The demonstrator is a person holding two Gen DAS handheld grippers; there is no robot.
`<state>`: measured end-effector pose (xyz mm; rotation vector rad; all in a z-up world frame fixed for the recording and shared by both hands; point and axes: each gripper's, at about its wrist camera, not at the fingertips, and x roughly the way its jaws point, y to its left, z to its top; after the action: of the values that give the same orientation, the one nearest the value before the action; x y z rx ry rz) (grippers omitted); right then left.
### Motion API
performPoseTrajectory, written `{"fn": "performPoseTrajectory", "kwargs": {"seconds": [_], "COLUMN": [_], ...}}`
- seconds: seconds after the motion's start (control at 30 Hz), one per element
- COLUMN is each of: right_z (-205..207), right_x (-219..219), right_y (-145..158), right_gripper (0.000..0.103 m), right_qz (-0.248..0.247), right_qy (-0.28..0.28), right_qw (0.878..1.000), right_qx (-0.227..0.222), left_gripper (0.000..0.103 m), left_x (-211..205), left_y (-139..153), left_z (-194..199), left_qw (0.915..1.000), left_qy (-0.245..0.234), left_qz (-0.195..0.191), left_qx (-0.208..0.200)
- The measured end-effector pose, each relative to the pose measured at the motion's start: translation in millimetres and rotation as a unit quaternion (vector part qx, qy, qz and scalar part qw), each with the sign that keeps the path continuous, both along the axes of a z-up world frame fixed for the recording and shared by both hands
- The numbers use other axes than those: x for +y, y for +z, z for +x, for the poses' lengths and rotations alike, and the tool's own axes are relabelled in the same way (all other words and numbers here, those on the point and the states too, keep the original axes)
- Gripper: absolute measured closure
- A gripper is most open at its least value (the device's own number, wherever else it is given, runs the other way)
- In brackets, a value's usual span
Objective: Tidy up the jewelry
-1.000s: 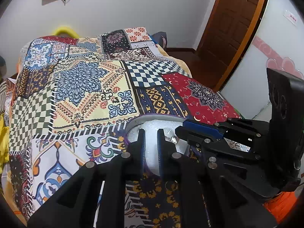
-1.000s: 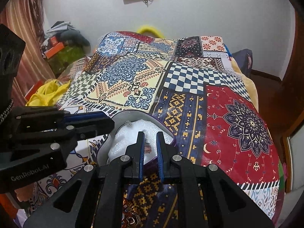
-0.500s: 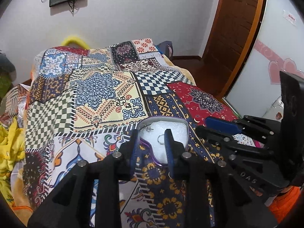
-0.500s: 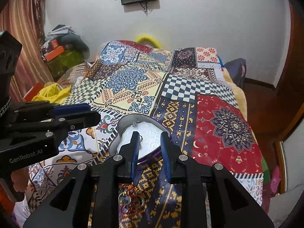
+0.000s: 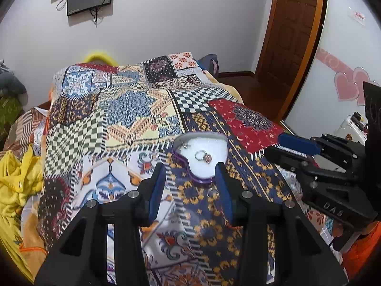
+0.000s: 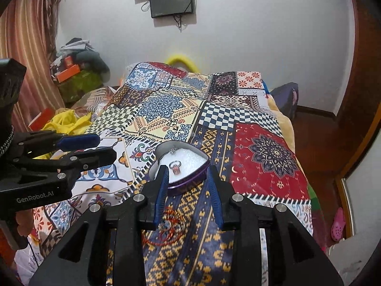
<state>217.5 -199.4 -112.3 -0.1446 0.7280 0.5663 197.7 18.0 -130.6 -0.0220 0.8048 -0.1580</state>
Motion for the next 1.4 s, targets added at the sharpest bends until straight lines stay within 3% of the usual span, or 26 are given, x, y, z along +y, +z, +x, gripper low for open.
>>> {"fn": "performPoseTrajectory", "kwargs": {"seconds": [0.33, 0.6, 0.83, 0.93, 1.0, 1.03, 1.2, 1.4], "right_z": [-15.9, -16.9, -18.1, -18.0, -17.7, -18.0, -20.9, -23.8], "right_x": [-18.8, -28.7, -34.8, -38.1, -39.8, -40.2, -38.8, -32.9], "right_y": [-14.2, -44.0, -58.9, -60.2, -60.8, -60.8, -59.3, -57.1], "right_gripper": [0.073, 0.073, 0.073, 0.073, 0.073, 0.073, 0.073, 0.073], "right_qz": [0.007, -0.003, -0.01, -0.006, -0.002, -0.001, 0.004, 0.003], "right_qy": [-0.016, -0.032, -0.038, -0.04, -0.041, -0.041, -0.038, -0.031], "right_qw": [1.0, 0.998, 0.996, 0.996, 0.996, 0.996, 0.996, 0.996], "right_qx": [0.019, 0.055, 0.076, 0.08, 0.082, 0.084, 0.084, 0.083], "left_gripper": [0.06, 0.061, 0.074, 0.078, 0.096, 0.097, 0.098, 0.098], "left_x": [-3.0, -18.6, -32.4, -38.3, -40.3, -40.1, -34.7, -23.0], "left_y": [-35.0, -70.7, -93.3, -97.1, -98.2, -97.9, -91.0, -59.9], "left_z": [-14.7, -10.6, -1.4, -1.3, -1.3, -1.4, -7.2, -23.3], "left_qw": [0.999, 0.9958, 0.9906, 0.9917, 0.9921, 0.992, 0.9932, 0.9971], "left_qy": [0.0, -0.015, -0.035, -0.034, -0.033, -0.034, -0.03, -0.024], "left_qz": [0.0, -0.012, -0.036, -0.025, -0.015, -0.014, -0.024, -0.029], "left_qx": [0.045, 0.09, 0.127, 0.122, 0.12, 0.121, 0.11, 0.066]}}
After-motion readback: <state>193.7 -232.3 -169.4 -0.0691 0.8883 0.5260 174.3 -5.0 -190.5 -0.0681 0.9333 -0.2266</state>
